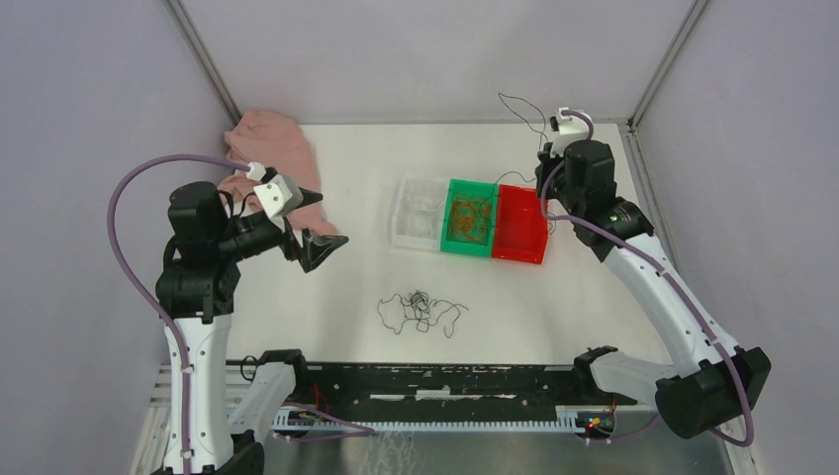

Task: Untangle the cables
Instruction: Place the cable in the bin.

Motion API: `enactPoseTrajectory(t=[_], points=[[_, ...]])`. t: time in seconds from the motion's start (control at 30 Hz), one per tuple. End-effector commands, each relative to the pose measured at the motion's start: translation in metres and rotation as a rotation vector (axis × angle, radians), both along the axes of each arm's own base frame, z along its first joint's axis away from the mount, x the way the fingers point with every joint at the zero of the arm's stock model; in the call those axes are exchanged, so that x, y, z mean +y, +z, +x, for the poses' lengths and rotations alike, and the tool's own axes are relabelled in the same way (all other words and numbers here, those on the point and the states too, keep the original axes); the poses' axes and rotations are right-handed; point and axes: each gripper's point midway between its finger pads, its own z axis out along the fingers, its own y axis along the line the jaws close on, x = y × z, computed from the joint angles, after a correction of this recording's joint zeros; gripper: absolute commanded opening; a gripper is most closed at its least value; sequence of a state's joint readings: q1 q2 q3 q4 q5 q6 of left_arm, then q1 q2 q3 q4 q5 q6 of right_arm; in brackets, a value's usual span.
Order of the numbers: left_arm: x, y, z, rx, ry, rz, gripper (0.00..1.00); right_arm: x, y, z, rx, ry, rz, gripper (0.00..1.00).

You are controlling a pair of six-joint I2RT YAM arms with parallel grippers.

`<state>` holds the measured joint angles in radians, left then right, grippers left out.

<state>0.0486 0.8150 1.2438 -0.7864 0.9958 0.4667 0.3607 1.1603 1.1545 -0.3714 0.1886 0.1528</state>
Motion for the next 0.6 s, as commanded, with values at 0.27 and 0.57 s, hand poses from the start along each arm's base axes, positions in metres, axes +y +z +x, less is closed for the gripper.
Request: enactPoseTrajectory(t=[0.27, 0.57], points=[[0.001, 0.013, 0.001, -0.102, 0.003, 0.014, 0.99, -0.003, 0.115, 0.002, -0.251, -0.032, 0.262, 0.00], [0.002, 0.013, 0.000, -0.117, 0.008, 0.018, 0.99, 0.007, 0.105, 0.021, -0.221, -0.035, 0.381, 0.00]])
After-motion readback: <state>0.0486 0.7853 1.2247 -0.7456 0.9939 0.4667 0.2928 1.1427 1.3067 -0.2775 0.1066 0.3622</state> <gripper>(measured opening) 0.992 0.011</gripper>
